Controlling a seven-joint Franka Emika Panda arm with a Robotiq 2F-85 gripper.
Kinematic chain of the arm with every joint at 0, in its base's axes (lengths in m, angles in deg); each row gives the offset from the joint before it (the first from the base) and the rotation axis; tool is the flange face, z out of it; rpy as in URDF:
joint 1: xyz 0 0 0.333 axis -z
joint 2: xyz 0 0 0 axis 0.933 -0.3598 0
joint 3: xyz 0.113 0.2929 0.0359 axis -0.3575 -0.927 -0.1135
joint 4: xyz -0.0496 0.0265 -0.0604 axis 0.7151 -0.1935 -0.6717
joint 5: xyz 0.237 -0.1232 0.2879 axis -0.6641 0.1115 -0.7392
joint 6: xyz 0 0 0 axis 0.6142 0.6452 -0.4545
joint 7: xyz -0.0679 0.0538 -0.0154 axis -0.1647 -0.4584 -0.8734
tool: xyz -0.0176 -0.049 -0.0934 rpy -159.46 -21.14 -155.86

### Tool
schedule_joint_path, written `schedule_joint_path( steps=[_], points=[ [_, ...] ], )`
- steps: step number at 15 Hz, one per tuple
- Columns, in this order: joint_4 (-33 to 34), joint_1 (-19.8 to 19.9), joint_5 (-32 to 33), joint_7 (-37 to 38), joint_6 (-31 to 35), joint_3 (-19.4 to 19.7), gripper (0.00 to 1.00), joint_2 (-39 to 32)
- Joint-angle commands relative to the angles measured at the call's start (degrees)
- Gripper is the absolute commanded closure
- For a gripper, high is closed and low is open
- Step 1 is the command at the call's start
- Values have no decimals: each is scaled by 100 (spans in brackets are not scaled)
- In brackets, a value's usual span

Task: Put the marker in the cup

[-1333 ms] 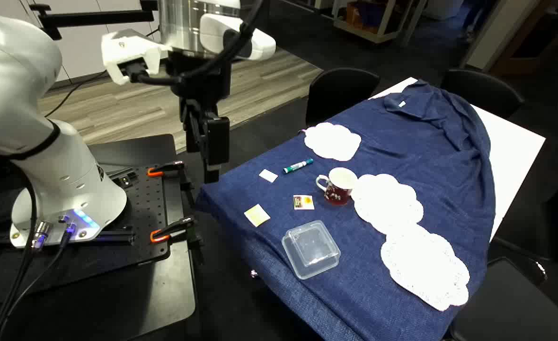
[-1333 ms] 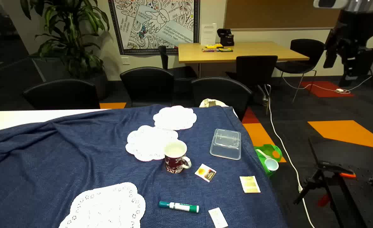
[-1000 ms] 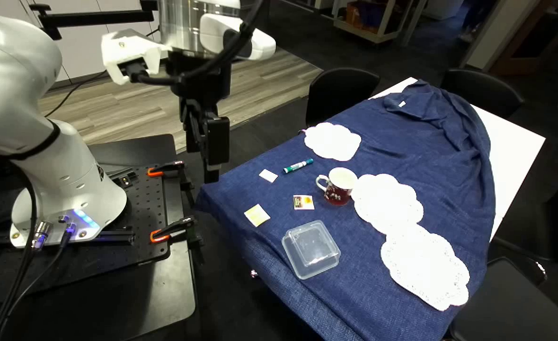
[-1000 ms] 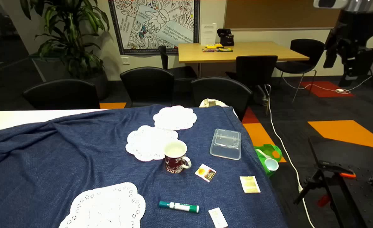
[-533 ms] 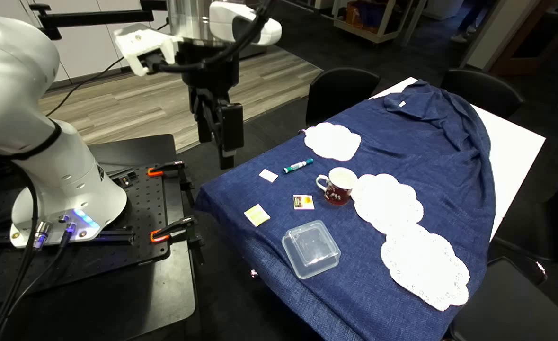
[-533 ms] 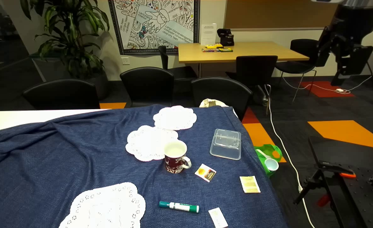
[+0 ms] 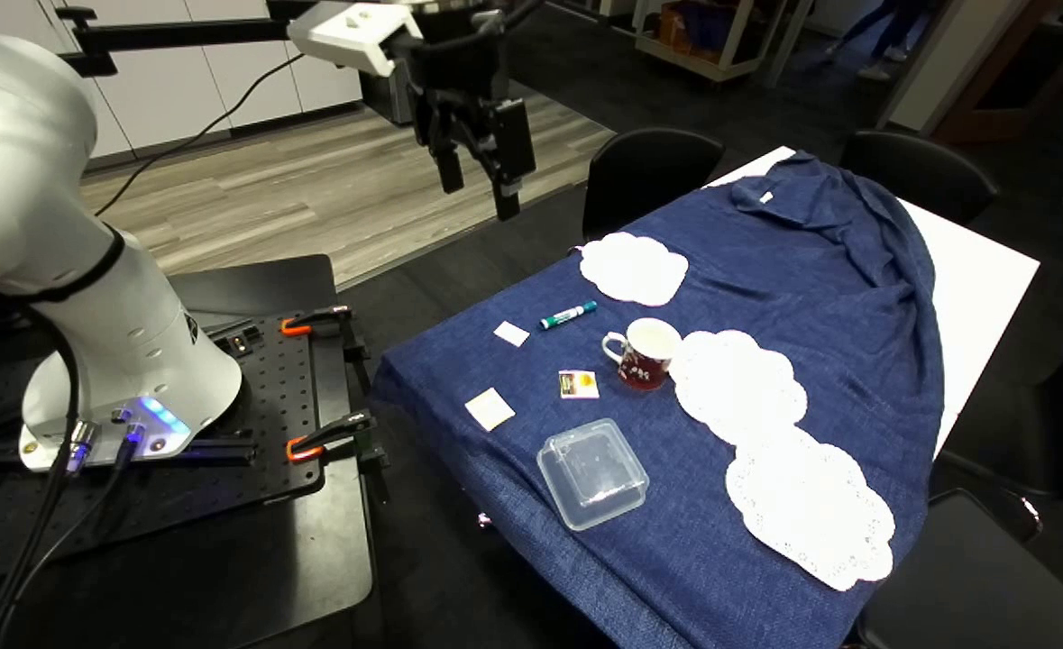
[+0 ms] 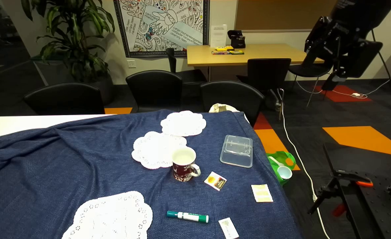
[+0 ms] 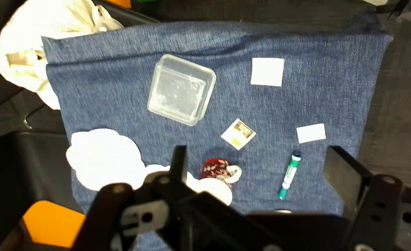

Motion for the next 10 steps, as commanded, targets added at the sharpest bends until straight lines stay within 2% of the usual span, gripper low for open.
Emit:
schedule_joint_path(
  steps=[1, 5, 10],
  points=[
    [258, -273, -312, 161, 506, -226, 0, -543],
    [399, -501, -553, 275, 1219, -478, 0, -1143],
    [670, -539, -588, 763, 2032, -873, 0, -2116]
  ],
)
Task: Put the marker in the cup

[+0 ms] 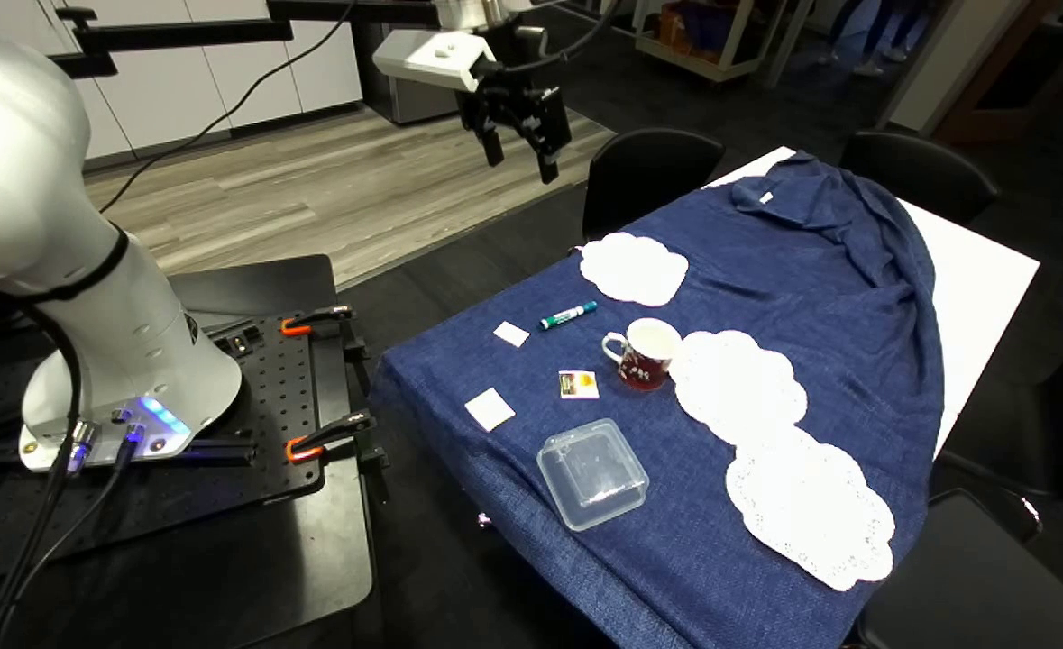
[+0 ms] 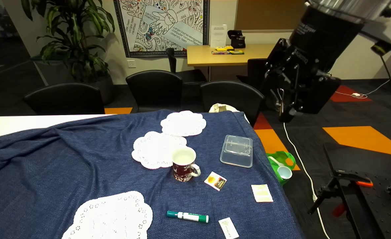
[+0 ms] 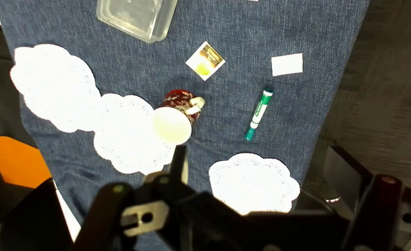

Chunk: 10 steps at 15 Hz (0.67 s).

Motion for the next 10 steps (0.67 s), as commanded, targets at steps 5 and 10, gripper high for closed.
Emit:
schedule_joint_path(
  steps=[5, 10],
  points=[
    [680, 18, 19, 865, 830, -534, 0, -1645],
    [1229, 3, 209, 1151, 993, -644, 0, -2616]
  ],
)
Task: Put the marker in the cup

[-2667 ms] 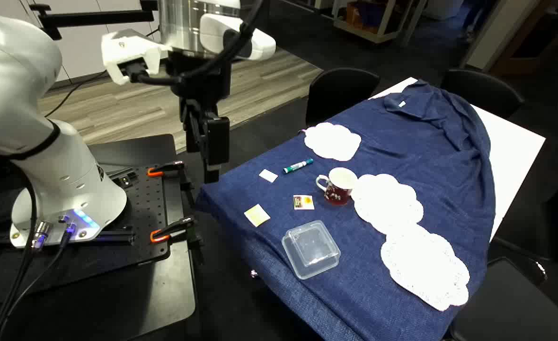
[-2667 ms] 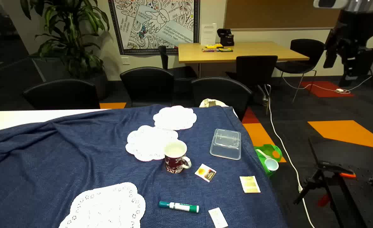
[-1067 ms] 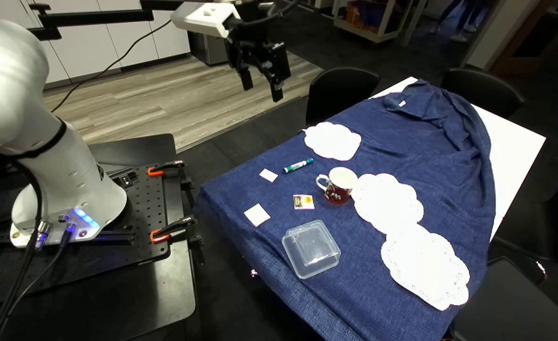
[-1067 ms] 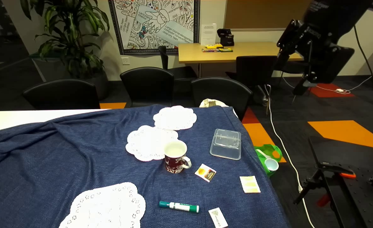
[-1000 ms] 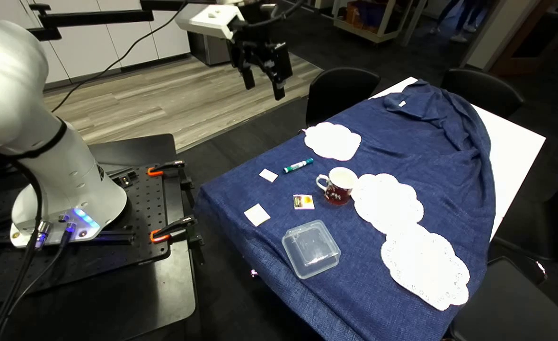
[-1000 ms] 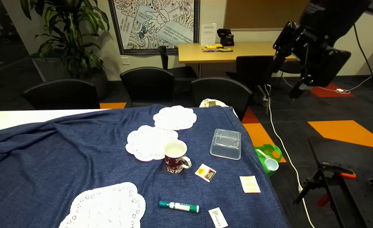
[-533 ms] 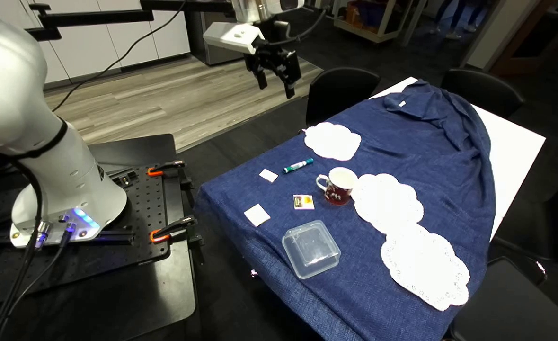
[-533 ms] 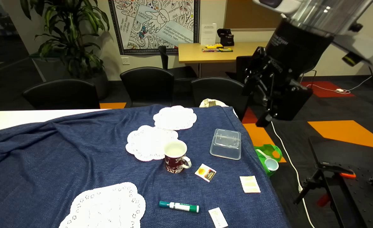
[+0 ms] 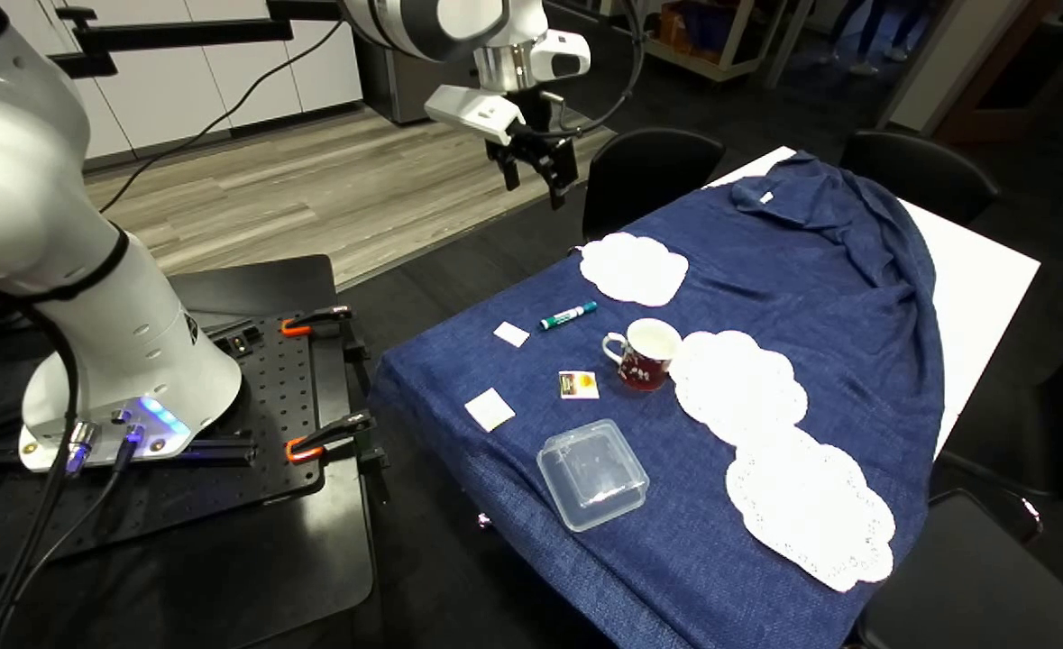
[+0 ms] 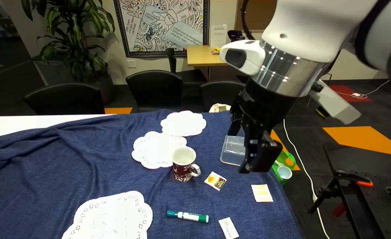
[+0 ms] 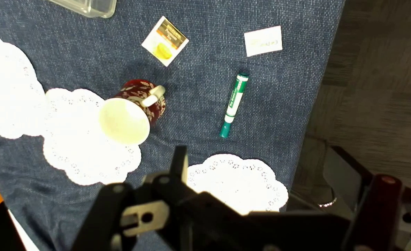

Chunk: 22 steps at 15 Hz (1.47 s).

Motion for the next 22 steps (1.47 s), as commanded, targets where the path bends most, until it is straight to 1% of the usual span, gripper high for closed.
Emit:
schedule_joint_path(
  steps=[1, 2, 7, 10, 15, 18, 19, 20, 21, 22],
  points=[
    [575, -4, 157, 268, 113, -40, 0, -806],
    [690, -16, 199, 317, 121, -25, 0, -979],
    [1138, -49, -9, 114, 258, -13, 0, -1739],
    [1224, -7, -169, -53, 681, -74, 0, -2110],
    [1303, -29, -188, 103, 1273, -9, 0, -2687],
    [1433, 60, -393, 48, 1293, -78, 0, -3008],
    [1489, 57, -446, 74, 1289, -69, 0, -3120],
    [1542, -7, -399, 118, 1281, 19, 0, -3214],
    [1364, -17, -353, 43, 1173, 3, 0, -2989],
    [1390, -17, -354, 42, 1173, 9, 0, -3061]
  ],
)
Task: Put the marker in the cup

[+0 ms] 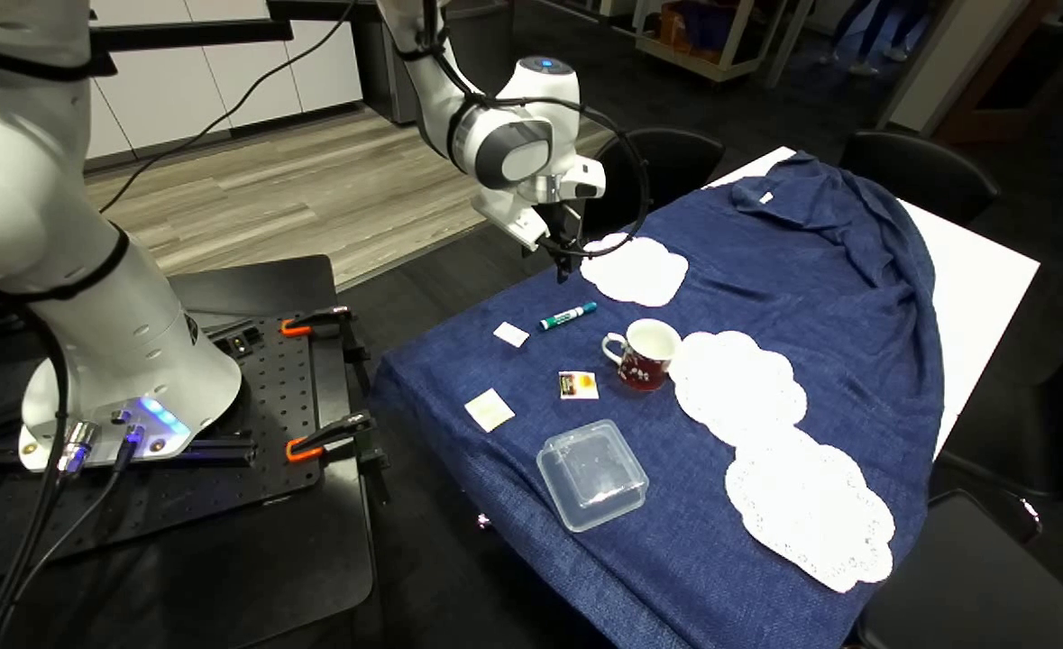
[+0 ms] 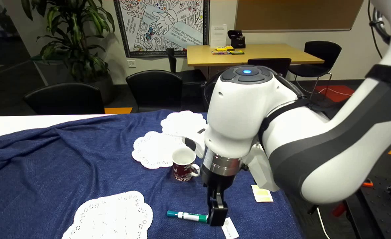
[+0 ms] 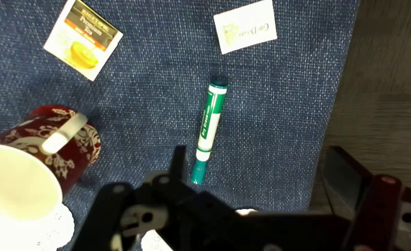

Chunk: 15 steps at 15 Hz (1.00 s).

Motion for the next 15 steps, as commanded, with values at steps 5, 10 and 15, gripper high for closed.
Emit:
schedule_joint_path(
  steps=[5, 10, 15],
  points=[
    [3, -29, -50, -43, -12, 22, 0, -9],
    [86, 13, -278, 68, -3, 7, 0, -179],
    [287, -3, -238, 42, 304, 53, 0, -553]
  ],
)
